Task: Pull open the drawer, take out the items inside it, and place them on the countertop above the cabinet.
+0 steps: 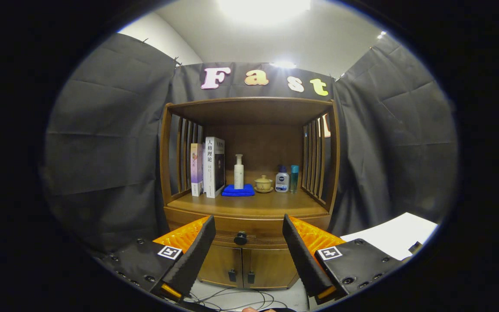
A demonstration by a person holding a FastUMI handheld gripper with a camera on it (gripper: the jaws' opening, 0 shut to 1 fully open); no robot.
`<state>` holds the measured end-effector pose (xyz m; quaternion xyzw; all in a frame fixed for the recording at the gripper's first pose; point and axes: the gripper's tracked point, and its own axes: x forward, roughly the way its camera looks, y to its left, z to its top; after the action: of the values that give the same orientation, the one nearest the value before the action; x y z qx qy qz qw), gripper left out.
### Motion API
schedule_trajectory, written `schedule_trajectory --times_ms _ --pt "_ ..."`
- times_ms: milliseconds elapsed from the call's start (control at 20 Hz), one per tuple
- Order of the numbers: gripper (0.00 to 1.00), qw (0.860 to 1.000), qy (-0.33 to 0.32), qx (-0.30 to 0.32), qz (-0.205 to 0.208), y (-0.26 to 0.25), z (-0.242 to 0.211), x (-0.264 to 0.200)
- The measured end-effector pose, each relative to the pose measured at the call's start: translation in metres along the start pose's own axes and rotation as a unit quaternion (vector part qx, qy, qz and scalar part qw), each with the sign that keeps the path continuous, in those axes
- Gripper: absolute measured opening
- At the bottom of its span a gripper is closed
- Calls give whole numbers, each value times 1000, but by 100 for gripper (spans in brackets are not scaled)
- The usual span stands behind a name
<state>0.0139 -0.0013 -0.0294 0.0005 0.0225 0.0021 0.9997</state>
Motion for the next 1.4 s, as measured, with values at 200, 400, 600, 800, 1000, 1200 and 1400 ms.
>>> schedule_trajectory --times_ms 200,400,600,800,1000,1200,1400 --pt "98 1000 15 0 8 1 -21 15" --pt "98 1000 26 15 6 -2 -39 34" --pt "98 999 47 18 11 2 -58 73" --pt "98 998 62 25 16 9 -76 110" --pt "98 997 81 19 6 7 -101 148" --pt "97 994 102 35 6 9 -127 181" --pt "96 992 123 26 2 14 -154 201"
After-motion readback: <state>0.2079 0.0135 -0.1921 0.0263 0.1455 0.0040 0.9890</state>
